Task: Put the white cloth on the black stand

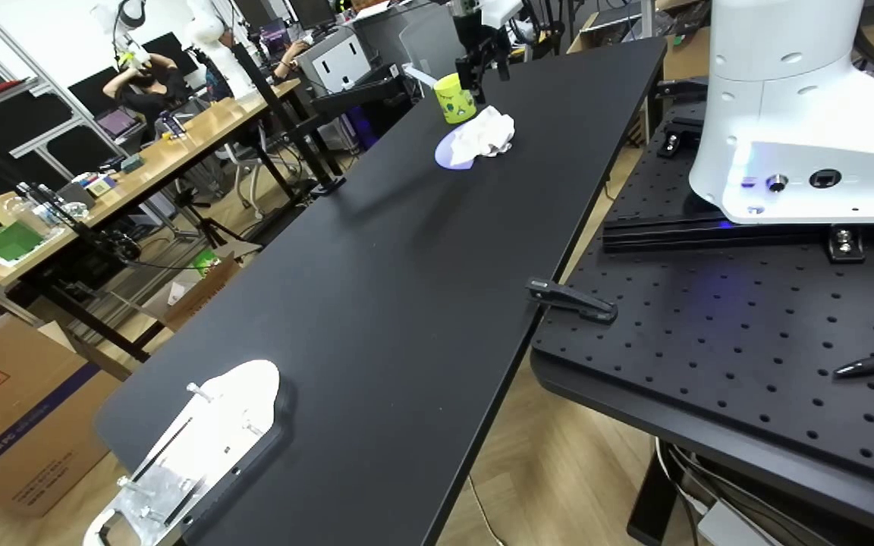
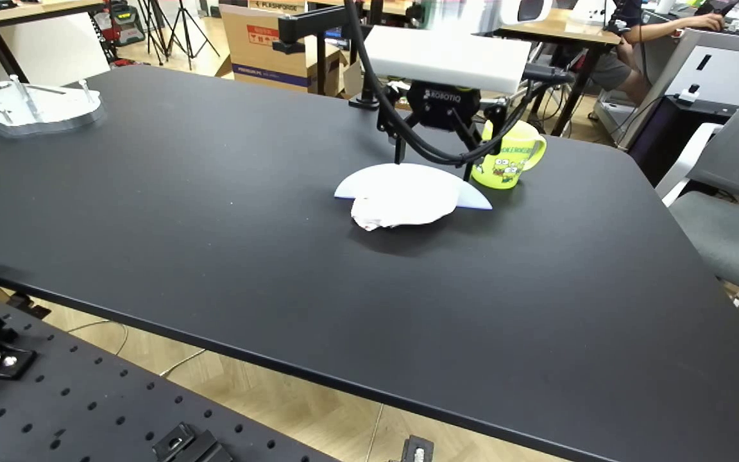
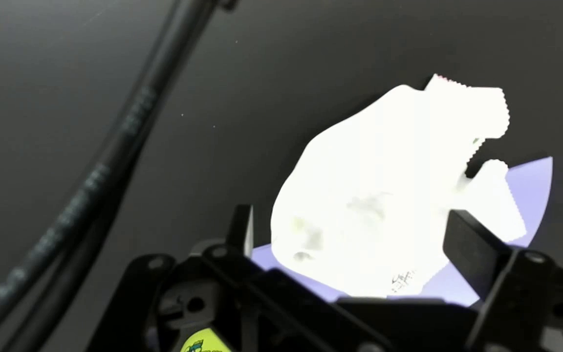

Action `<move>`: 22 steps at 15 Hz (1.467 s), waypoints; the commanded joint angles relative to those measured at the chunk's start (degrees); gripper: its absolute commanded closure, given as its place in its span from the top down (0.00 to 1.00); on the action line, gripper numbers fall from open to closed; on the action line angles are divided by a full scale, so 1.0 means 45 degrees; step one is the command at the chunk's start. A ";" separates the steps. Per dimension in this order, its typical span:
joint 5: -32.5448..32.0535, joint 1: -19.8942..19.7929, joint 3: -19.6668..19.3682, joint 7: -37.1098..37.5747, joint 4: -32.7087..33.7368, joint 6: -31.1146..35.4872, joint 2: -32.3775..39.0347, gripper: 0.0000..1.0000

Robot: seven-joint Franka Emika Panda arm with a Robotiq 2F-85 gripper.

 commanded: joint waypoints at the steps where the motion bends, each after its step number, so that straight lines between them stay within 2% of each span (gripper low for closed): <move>1: -0.0005 -0.0411 0.0297 -0.0248 0.1104 -0.0182 0.1150 1.00; 9: -0.0316 -0.1013 0.0565 -0.0613 0.2856 -0.0671 0.3010 1.00; 10: -0.0300 -0.1099 0.0653 -0.0730 0.3015 -0.0670 0.3171 0.75; 11: -0.0290 -0.1172 0.0736 -0.0822 0.3149 -0.0687 0.3296 0.74; 21: 0.0022 -0.1996 0.1700 -0.2083 0.3439 -0.1345 0.3338 0.03; 22: 0.0099 -0.2103 0.1807 -0.2237 0.3349 -0.1531 0.3209 0.01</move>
